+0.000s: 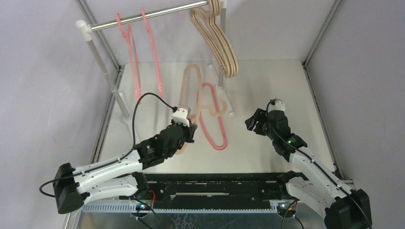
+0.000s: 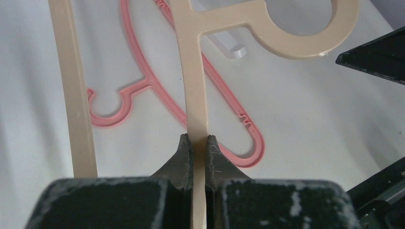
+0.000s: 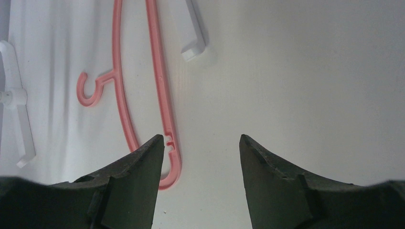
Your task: Organize the hangers
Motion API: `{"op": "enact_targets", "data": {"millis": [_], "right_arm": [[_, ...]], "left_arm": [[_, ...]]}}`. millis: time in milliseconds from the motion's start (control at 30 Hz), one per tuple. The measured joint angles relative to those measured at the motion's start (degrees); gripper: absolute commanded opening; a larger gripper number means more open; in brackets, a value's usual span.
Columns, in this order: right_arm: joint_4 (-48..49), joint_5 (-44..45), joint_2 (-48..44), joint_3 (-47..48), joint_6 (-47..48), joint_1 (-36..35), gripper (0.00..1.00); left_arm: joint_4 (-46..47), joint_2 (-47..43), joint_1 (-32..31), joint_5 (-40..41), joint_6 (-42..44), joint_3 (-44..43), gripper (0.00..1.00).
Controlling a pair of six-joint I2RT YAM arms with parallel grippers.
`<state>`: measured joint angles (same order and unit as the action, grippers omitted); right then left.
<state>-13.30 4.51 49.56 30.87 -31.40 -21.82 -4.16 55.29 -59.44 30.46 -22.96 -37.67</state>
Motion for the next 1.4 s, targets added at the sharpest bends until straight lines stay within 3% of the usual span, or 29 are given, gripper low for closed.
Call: {"op": "enact_targets", "data": {"millis": [300,533,1000,1400], "right_arm": [[0.3,-0.6,0.2,-0.6,0.0,0.1,0.66],[0.6,-0.8,0.3,-0.6,0.0,0.1,0.66],[0.4,-2.1,-1.4,-0.6,0.1,2.0,0.67],[-0.4,-4.3,-3.9,-0.6,0.2,4.0,0.67]], "left_arm": [[4.9,-5.9,0.9,-0.2,-3.4,4.0,0.00],[13.1,-4.2,1.8,-0.7,-4.3,3.2,0.00],[21.9,2.4,1.8,-1.2,-5.7,-8.7,0.00],[23.5,10.1,1.9,0.2,-6.7,-19.5,0.00]]}}
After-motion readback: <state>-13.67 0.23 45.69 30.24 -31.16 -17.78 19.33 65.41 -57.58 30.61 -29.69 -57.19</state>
